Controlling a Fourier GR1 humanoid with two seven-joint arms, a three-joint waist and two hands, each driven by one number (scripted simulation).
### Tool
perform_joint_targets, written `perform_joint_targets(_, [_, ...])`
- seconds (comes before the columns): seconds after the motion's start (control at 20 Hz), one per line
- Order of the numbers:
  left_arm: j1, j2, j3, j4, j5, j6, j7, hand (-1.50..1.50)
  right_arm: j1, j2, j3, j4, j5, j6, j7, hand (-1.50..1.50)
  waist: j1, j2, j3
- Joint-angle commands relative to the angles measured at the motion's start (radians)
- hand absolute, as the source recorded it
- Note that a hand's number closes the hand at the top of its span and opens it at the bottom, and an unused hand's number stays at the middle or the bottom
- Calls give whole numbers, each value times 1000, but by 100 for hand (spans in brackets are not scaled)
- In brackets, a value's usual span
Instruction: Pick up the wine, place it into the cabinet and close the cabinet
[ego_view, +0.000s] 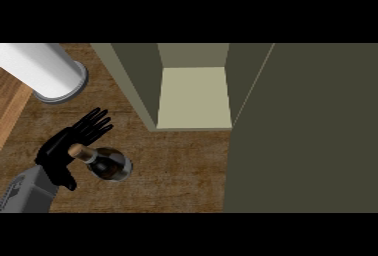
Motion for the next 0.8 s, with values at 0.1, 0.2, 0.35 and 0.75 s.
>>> perform_joint_targets(0.1, [-11,-17,-25,108,-147,-20,-167,-150,51,22,44,-162,-8,-18,50,-150,-7,3,-1])
perform_joint_targets(0.2, [-26,-26,-31,92,-121,8,-131,-150,36,-18,-57,-135,-106,16,43,-150,1,1,0])
perform_joint_targets(0.35, [-15,-45,-41,132,-168,3,-213,-150,33,-4,-40,-162,-92,2,64,-150,-4,1,-1])
perform_joint_targets(0.75, [-73,-27,-48,250,-207,-8,-277,-150,-1,1,-41,-95,-72,3,36,-150,-1,2,0])
